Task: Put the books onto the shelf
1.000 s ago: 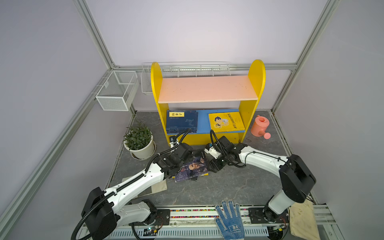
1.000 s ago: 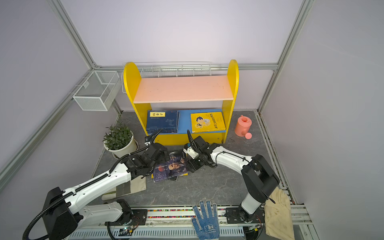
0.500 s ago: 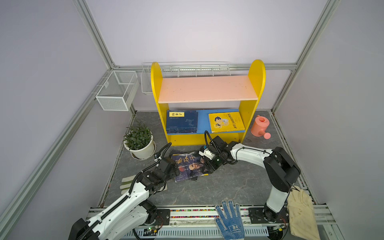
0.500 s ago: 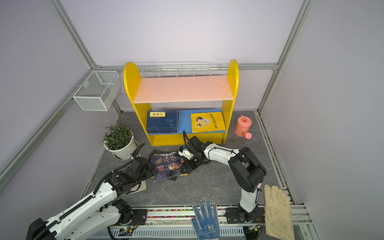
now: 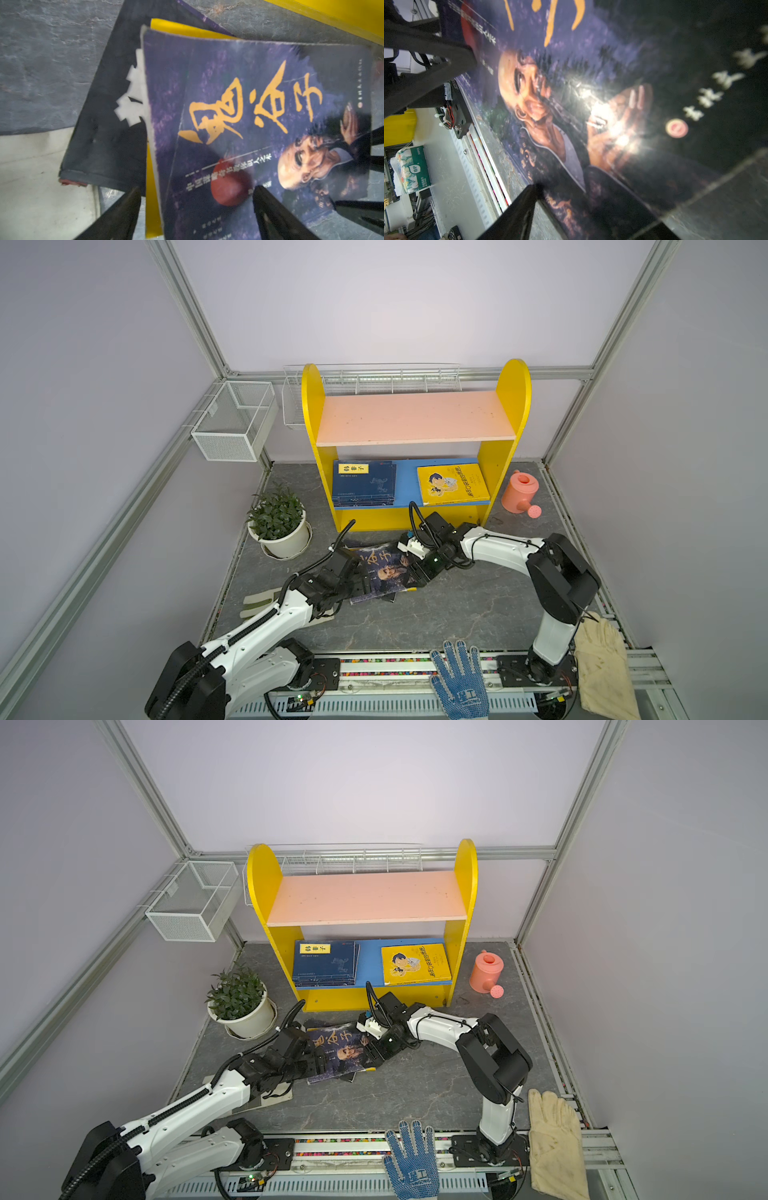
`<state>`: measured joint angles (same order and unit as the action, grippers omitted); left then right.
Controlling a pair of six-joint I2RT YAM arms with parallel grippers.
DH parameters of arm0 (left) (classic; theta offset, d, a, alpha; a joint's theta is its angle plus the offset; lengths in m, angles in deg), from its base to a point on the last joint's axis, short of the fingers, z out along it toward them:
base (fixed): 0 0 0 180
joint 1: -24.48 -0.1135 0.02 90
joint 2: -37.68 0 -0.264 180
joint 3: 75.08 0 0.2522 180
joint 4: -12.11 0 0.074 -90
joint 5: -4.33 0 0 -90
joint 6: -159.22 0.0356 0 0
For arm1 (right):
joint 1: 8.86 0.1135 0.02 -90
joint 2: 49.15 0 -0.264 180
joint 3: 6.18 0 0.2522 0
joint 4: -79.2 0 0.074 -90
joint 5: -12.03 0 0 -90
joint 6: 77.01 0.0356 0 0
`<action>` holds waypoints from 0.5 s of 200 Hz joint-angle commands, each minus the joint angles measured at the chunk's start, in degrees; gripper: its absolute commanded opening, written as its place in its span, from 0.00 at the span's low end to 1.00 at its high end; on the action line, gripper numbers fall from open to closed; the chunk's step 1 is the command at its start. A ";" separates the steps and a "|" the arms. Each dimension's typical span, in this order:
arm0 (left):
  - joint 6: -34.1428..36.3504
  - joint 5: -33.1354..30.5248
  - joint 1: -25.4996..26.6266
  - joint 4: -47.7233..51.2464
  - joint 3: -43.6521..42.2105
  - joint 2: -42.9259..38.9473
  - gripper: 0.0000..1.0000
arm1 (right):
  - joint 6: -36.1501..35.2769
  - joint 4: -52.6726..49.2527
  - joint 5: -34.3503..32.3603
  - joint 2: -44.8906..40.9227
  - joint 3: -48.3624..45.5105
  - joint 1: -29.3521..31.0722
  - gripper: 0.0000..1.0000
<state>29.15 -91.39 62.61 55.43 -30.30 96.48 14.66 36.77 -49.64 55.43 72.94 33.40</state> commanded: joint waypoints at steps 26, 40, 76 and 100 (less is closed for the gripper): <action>2.26 -1.80 -0.31 0.50 2.78 -4.63 0.85 | -0.79 -0.50 -0.39 1.08 -0.41 0.28 0.68; 2.10 -1.32 -0.34 0.17 2.72 -5.02 0.85 | -0.75 -0.42 -0.47 1.07 -0.43 0.28 0.68; 0.82 0.99 -0.34 -0.63 1.53 -2.63 0.84 | -0.87 -0.29 -0.41 0.90 -0.74 0.31 0.68; -0.25 2.80 -0.34 -2.22 0.36 -1.63 0.83 | -1.23 -0.34 -0.36 0.67 -1.18 0.28 0.68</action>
<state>30.02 -90.49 62.61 54.84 -29.09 94.04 14.64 36.82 -49.64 55.43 72.92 33.40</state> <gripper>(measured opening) 0.837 0.682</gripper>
